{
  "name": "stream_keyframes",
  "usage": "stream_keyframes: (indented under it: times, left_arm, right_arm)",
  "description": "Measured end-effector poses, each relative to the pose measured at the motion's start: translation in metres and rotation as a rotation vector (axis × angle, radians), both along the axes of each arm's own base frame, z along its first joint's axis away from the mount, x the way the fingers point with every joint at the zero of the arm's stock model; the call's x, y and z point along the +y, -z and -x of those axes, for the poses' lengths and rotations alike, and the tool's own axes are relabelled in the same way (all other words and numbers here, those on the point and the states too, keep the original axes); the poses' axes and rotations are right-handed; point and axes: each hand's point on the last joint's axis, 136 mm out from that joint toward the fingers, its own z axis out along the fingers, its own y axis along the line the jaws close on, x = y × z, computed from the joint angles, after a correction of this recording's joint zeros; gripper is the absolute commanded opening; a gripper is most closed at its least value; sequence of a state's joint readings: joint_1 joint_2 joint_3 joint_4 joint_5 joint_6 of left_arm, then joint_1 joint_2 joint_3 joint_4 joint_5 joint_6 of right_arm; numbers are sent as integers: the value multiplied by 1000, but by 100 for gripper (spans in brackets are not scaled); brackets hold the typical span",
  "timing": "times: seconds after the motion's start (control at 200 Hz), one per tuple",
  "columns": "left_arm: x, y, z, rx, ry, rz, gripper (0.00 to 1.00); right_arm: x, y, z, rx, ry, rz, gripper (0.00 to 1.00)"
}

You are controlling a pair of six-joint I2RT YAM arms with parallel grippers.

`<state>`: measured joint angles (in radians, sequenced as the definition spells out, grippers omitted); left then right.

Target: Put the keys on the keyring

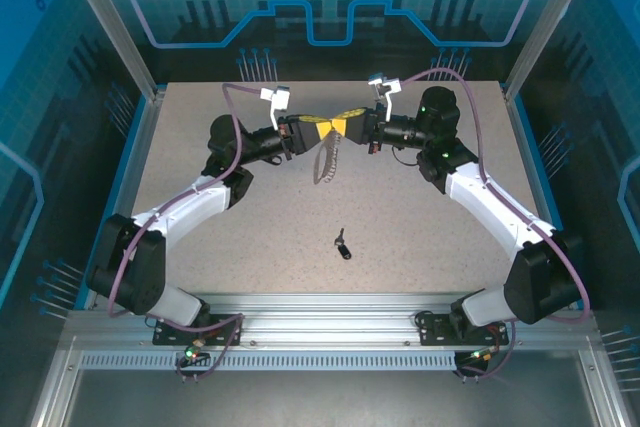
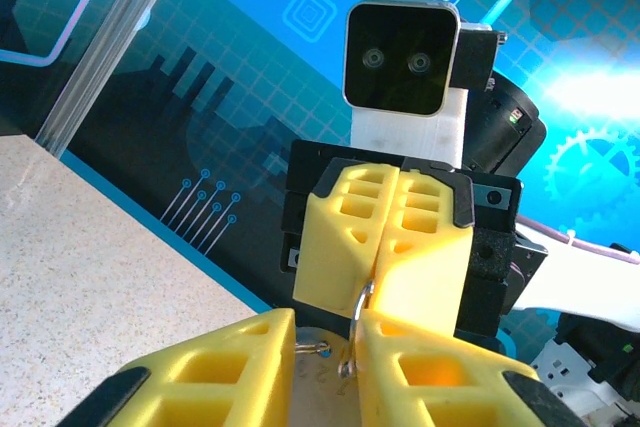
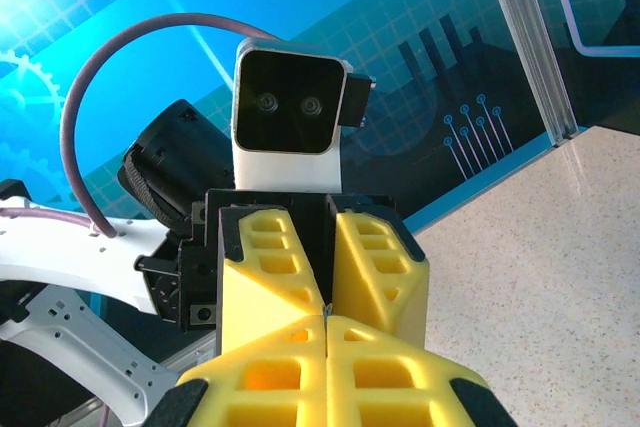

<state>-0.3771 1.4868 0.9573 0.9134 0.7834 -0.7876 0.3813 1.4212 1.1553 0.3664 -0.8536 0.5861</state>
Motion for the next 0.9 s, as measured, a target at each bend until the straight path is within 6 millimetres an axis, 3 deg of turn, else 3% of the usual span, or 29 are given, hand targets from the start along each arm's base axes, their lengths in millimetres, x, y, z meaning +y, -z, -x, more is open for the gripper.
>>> stream_keyframes:
  times: [0.31,0.425,0.59,0.645,0.78,0.9]
  left_arm:
    - [-2,-2,2,-9,6,3,10]
    - [-2,-2,2,-9,6,3,0]
    - [-2,-2,2,-11,4,2,0]
    - [-2,-2,1,-9,2,2,0]
    - [-1,1,2,-6,-13,-1,0]
    - [2,5,5,-5,-35,-11,0]
  right_arm:
    - [0,0,-1,0,8,0,0]
    - [-1,2,-3,4,17,1,0]
    - [-1,3,-4,6,23,3,0]
    - [-2,4,-4,8,27,3,17]
    - [-8,7,-4,30,54,5,45]
    - [-29,11,-5,81,147,11,57]
